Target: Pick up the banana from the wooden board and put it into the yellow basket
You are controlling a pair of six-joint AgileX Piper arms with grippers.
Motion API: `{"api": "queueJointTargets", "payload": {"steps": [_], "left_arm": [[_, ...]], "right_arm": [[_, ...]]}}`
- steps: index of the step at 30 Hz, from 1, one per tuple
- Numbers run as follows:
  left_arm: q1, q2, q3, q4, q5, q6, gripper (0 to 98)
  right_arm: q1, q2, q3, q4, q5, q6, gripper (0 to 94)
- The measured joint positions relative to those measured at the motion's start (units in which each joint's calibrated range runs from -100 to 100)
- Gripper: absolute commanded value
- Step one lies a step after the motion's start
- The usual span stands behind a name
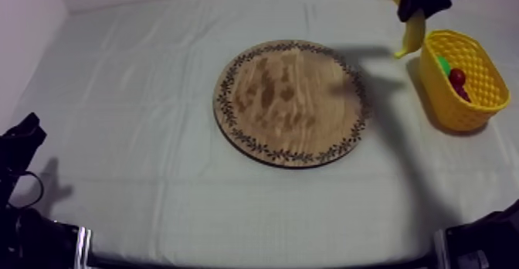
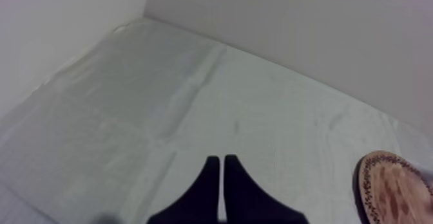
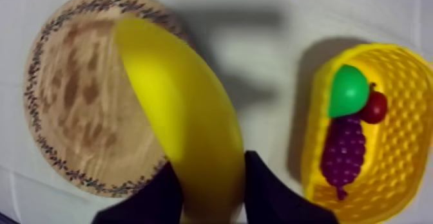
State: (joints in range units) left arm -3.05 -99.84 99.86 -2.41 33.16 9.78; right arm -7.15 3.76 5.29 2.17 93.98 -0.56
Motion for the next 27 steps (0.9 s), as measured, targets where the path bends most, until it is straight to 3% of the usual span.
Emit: {"api": "queueJointTargets", "payload": {"steps": [17, 27], "left_arm": [[0.0, 0.0, 0.0, 0.0, 0.0, 0.0, 0.1], [0.0, 0.0, 0.0, 0.0, 0.0, 0.0, 0.1]], "right_arm": [[13.7, -4.1, 4.8, 3.3, -2.9, 7.3, 25.4], [18.4, -4.1, 4.9, 4.8, -5.0, 9.8, 26.1]]}}
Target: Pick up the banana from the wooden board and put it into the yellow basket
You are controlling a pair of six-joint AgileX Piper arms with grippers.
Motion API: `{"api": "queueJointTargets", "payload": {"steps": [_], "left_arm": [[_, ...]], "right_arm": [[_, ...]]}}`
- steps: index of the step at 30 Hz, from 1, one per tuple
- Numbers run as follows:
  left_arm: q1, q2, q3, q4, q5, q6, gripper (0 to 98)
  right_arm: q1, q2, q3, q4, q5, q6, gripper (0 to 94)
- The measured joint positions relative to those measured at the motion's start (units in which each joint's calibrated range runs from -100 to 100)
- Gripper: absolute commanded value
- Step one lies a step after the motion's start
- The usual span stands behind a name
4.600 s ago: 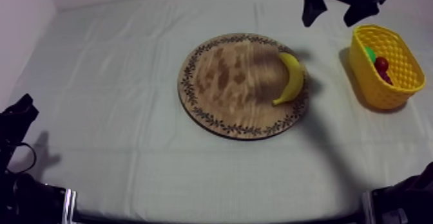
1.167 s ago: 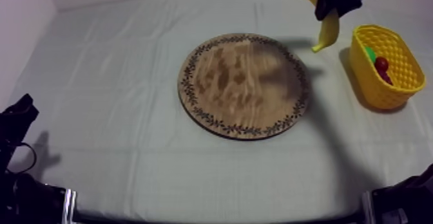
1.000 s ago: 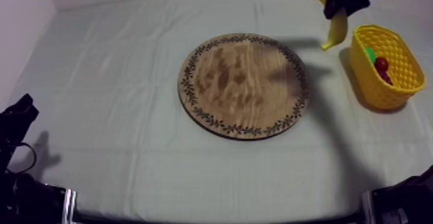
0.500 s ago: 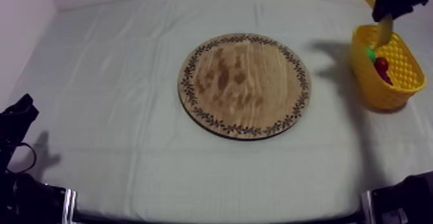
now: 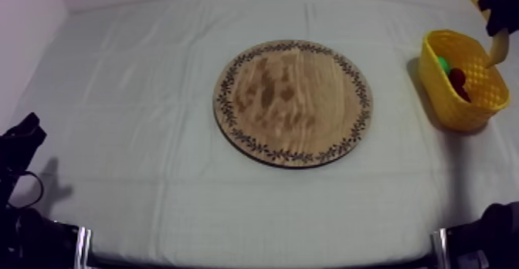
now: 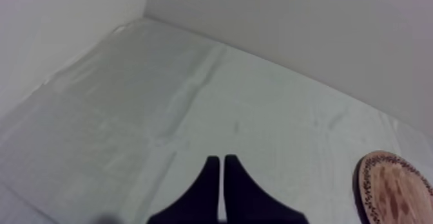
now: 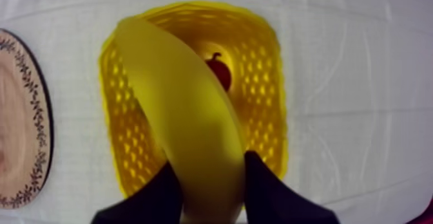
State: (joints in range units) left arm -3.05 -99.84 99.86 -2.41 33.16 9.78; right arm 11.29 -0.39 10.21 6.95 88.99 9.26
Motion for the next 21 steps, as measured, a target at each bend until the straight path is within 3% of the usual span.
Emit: {"api": "queueJointTargets", "payload": {"steps": [21], "left_arm": [[0.0, 0.0, 0.0, 0.0, 0.0, 0.0, 0.1]], "right_arm": [[0.3, 10.8, 4.9, 1.2, -6.2, -2.3, 29.1]]}}
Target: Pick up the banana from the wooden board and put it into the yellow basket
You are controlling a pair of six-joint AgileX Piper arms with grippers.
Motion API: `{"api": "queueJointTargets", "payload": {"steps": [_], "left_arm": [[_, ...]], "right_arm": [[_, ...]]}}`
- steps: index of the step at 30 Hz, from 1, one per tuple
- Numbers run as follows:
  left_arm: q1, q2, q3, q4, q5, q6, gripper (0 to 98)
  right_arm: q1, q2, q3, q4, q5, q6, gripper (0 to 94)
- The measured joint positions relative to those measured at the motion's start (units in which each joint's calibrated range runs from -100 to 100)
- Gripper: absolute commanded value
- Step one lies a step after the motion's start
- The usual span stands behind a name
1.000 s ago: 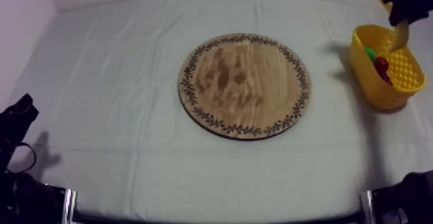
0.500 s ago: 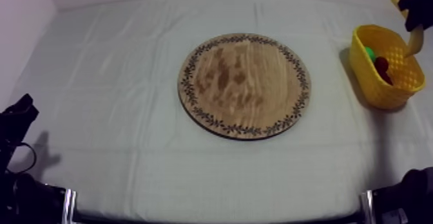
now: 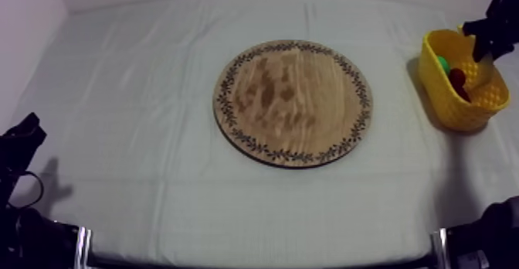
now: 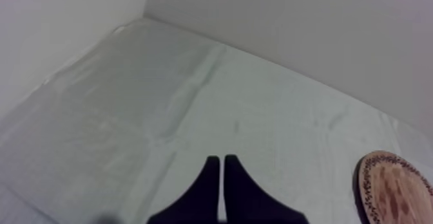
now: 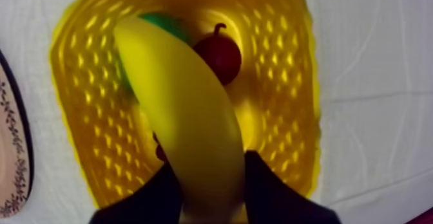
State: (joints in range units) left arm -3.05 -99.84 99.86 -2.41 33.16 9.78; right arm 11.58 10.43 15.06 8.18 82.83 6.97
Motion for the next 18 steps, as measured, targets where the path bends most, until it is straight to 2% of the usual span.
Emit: {"api": "queueJointTargets", "payload": {"steps": [8, 12, 18], "left_arm": [[0.0, 0.0, 0.0, 0.0, 0.0, 0.0, 0.1], [0.0, 0.0, 0.0, 0.0, 0.0, 0.0, 0.1], [0.0, 0.0, 0.0, 0.0, 0.0, 0.0, 0.1]], "right_arm": [[-0.2, 5.1, 3.1, 0.5, -5.9, -1.4, 34.4], [-0.2, 6.4, 3.4, 0.5, -7.5, -1.4, 45.5], [-0.6, 6.6, 3.7, 0.3, -7.9, -1.4, 68.1]]}}
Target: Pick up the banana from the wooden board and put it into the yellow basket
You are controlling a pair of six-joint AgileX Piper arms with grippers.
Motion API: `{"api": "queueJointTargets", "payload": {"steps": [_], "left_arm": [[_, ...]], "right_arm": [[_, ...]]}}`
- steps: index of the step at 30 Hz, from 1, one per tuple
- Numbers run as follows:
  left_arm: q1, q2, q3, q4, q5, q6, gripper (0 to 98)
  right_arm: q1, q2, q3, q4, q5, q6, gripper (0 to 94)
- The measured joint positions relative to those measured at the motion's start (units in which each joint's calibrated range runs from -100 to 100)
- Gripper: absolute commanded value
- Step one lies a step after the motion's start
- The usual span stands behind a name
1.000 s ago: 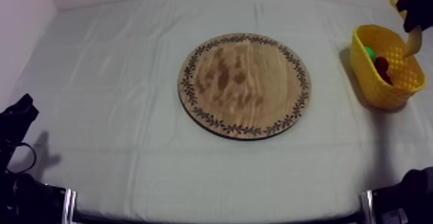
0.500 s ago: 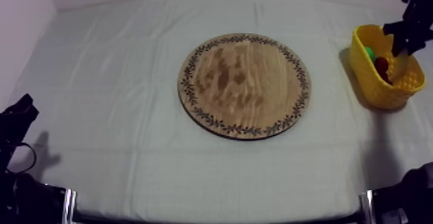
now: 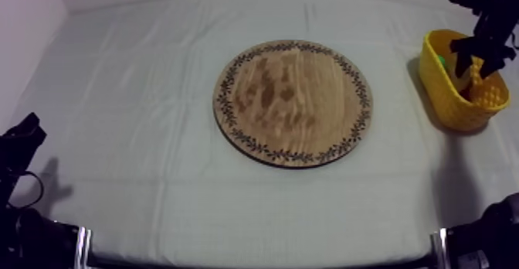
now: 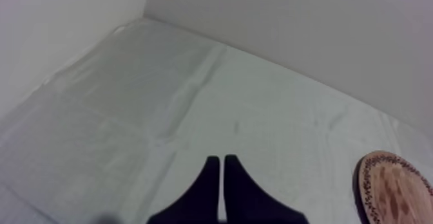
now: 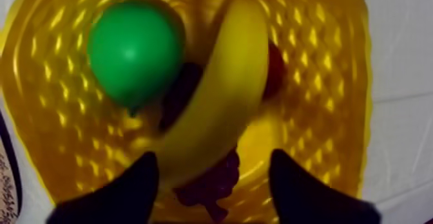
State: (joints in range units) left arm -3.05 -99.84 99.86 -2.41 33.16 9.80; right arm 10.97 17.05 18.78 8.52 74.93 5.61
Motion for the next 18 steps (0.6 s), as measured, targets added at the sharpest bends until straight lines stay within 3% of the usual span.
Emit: {"api": "queueJointTargets", "payload": {"steps": [5, 10, 13, 18], "left_arm": [[0.0, 0.0, 0.0, 0.0, 0.0, 0.0, 0.1], [0.0, 0.0, 0.0, 0.0, 0.0, 0.0, 0.1], [0.0, 0.0, 0.0, 0.0, 0.0, 0.0, 0.1], [0.0, 0.0, 0.0, 0.0, 0.0, 0.0, 0.1]], "right_arm": [[-0.3, -0.9, 0.1, -0.3, 0.0, -0.5, 80.9], [-0.4, -2.9, 0.4, -0.7, 0.0, -0.4, 83.8], [-0.4, -4.6, 0.4, -1.2, 0.0, 0.0, 79.4], [0.5, -8.7, 2.0, -2.3, -0.5, 0.4, 62.5]]}}
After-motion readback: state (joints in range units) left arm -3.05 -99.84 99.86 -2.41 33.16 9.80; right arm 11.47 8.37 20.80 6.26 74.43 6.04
